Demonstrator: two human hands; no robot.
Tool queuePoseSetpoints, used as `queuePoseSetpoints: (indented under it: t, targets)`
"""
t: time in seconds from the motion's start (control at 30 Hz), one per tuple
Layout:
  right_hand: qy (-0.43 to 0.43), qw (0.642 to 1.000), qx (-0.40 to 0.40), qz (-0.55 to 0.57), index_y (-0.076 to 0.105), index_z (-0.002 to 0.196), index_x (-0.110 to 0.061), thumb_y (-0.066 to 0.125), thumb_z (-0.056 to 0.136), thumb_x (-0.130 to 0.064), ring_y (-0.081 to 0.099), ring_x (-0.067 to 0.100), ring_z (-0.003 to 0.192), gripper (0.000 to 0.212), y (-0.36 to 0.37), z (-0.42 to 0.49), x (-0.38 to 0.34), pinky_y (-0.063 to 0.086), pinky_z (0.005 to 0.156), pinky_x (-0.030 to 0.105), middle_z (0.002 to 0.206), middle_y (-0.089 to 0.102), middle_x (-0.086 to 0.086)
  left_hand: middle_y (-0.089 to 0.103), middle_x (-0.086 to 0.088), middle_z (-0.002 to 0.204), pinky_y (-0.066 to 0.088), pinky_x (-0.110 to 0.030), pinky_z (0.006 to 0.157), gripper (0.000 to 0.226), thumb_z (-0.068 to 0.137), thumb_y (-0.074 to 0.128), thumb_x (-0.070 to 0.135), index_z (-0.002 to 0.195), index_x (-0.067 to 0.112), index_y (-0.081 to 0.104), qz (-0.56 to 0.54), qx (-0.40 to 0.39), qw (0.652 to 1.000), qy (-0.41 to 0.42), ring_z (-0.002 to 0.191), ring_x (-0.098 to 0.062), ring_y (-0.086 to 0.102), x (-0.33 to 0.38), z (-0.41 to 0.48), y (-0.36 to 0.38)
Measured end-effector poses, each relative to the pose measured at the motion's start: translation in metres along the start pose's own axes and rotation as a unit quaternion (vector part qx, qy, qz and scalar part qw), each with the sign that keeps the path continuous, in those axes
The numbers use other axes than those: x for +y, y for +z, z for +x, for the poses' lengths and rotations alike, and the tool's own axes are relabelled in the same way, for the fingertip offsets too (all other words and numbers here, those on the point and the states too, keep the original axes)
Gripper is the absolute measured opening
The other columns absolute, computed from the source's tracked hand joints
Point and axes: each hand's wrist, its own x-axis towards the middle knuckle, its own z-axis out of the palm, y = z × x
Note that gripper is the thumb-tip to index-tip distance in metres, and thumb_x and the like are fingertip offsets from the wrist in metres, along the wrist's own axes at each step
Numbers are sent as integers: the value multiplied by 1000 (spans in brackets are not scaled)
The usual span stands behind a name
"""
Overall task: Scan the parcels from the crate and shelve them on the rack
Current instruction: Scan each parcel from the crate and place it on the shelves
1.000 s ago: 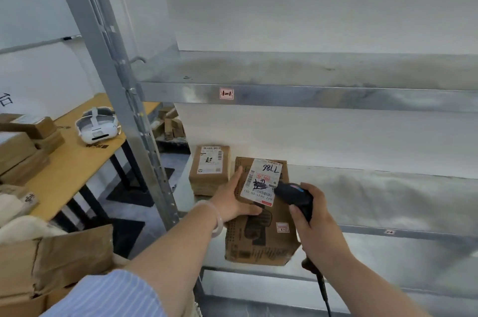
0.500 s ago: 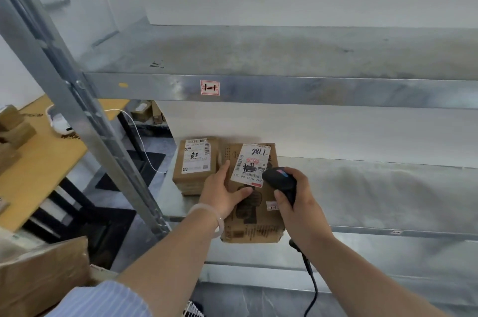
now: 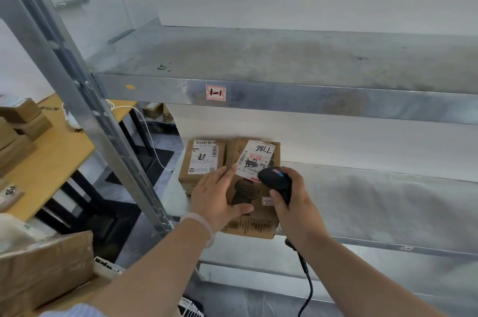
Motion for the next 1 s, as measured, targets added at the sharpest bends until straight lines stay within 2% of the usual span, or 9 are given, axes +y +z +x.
queuePoseSetpoints:
  t: [0.1, 0.3, 0.43, 0.57, 0.7, 0.8, 0.87, 1.0]
  targets:
    - [-5, 1000, -14, -3, 29, 135, -47, 52, 100, -32, 62, 13, 99, 45, 3, 7, -2, 57, 74, 30, 129, 58, -9, 18, 9, 165, 20, -50, 122, 101, 77, 44, 86, 158, 34, 14, 18, -2, 1000, -24, 151, -20, 14, -7, 3, 1]
    - [-25, 1000, -17, -2, 30, 134, -46, 53, 99, -31, 61, 13, 98, 45, 2, 9, 2, 53, 70, 28, 129, 58, -7, 12, 9, 166, 17, -51, 121, 92, 83, 44, 80, 158, 33, 20, 39, -20, 998, -36, 152, -19, 11, -5, 4, -3]
    - [-51, 999, 2, -3, 30, 132, -49, 54, 98, -33, 60, 14, 95, 45, -5, -2, 6, 48, 66, 26, 125, 59, -7, 15, 6, 166, 18, -50, 121, 87, 86, 42, 78, 158, 33, 20, 32, 8, 999, -41, 152, -20, 13, 1, -6, -6]
    - [-108, 994, -8, 13, 28, 128, -56, 55, 95, -38, 61, 15, 97, 46, -6, -19, 1, 54, 69, 32, 125, 58, -11, 19, 8, 165, 19, -49, 122, 83, 87, 41, 77, 156, 35, 23, -7, 46, 997, -68, 151, -18, 15, 5, -31, -6]
    - [-169, 984, -52, 30, 29, 129, -56, 57, 95, -32, 59, 13, 98, 50, 8, -36, -9, 52, 73, 31, 127, 53, -16, 25, 9, 163, 18, -43, 123, 74, 91, 47, 67, 155, 35, 27, -22, 105, 988, -112, 150, -17, 19, 1, -72, -11]
    - [-210, 972, -92, 49, 35, 132, -47, 61, 95, -27, 57, 14, 103, 49, 30, -51, -20, 47, 81, 27, 122, 49, -20, 28, 5, 162, 20, -40, 122, 70, 93, 50, 63, 155, 35, 30, -24, 128, 978, -162, 149, -18, 22, -12, -115, -17]
    - [-238, 960, -131, 61, 37, 134, -40, 61, 95, -25, 57, 12, 108, 48, 49, -63, -31, 45, 86, 25, 124, 51, -15, 27, 4, 162, 20, -39, 122, 69, 94, 48, 64, 154, 36, 29, -17, 138, 970, -198, 149, -17, 21, -23, -147, -20]
    - [-284, 934, -209, 65, 38, 137, -34, 60, 96, -26, 58, 13, 110, 47, 85, -90, -57, 46, 84, 24, 130, 55, -6, 27, 3, 162, 20, -32, 119, 68, 95, 48, 62, 155, 36, 29, -11, 164, 949, -269, 149, -16, 21, -47, -208, -29]
